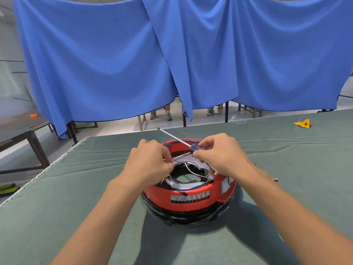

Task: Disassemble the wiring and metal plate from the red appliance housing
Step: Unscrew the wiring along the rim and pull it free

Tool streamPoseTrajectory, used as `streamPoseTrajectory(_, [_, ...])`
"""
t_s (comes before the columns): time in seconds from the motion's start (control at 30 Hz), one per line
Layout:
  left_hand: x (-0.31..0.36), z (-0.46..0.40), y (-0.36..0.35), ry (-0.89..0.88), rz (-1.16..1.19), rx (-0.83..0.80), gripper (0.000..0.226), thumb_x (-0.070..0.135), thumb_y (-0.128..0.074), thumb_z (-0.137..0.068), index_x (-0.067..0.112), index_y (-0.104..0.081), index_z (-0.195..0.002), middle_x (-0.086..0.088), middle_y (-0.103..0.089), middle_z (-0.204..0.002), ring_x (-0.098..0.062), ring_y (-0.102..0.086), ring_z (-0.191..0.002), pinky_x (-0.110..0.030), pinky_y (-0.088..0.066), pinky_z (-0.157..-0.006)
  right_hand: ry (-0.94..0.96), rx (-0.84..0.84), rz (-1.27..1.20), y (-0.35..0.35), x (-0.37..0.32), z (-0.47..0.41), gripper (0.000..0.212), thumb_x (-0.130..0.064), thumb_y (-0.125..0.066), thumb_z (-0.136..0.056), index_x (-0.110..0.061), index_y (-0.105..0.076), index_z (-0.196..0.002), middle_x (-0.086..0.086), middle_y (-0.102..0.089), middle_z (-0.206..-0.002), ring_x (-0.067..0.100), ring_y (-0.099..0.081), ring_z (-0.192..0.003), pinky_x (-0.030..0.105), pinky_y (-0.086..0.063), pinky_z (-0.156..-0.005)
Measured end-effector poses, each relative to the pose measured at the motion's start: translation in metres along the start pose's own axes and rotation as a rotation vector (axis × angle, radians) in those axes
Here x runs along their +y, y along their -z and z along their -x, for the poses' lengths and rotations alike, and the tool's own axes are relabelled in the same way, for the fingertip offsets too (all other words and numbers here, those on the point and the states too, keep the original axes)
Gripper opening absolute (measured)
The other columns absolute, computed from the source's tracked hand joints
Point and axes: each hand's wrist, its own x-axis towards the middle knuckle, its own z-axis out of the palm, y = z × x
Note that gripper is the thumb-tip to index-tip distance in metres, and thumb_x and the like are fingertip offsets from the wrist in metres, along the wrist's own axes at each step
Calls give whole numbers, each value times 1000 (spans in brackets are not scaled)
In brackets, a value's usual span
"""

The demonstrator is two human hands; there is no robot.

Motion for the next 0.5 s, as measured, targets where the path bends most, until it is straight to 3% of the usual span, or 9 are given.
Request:
streamPoseTrajectory(0.1, [2,-4,-9,-17,-227,-102,4,33,-65,-79,30,-67,-81,5,-57,-102,-23,-40,-107,-35,-35,-81,-4,1,6,-1,1,0,13,-39,-64,-82,-27,-69,-85,-3,-70,-72,18,-67,-56,41,-57,-72])
streamPoseTrajectory(0.23, [4,-7,-22,-11,-448,-126,18,21,-57,-81,19,-63,-98,-3,-55,-111,-27,-42,-110,-37,-33,-83,-5,2,26,-3,0,-1,14,-40,-64,-82,-27,-69,-87,-4,-70,-72,17,-67,-55,40,-57,-72])
streamPoseTrajectory(0.33, [7,-10,-29,-34,-519,-89,18,14,-54,-82,14,-58,-101,-6,-56,-114,-29,-43,-112,-37,-31,-81,-10,1,42,-4,-1,-3,17,-41,-64,-82,-28,-70,-90,-5,-70,-76,20,-67,-63,42,-57,-74])
streamPoseTrajectory(0.5, [6,-17,-36,-75,-546,-64,12,15,-56,-84,13,-54,-96,-7,-59,-113,-30,-42,-114,-35,-27,-77,2,7,37,-7,0,-6,15,-40,-64,-81,-28,-70,-87,-5,-70,-69,15,-64,-52,41,-58,-70])
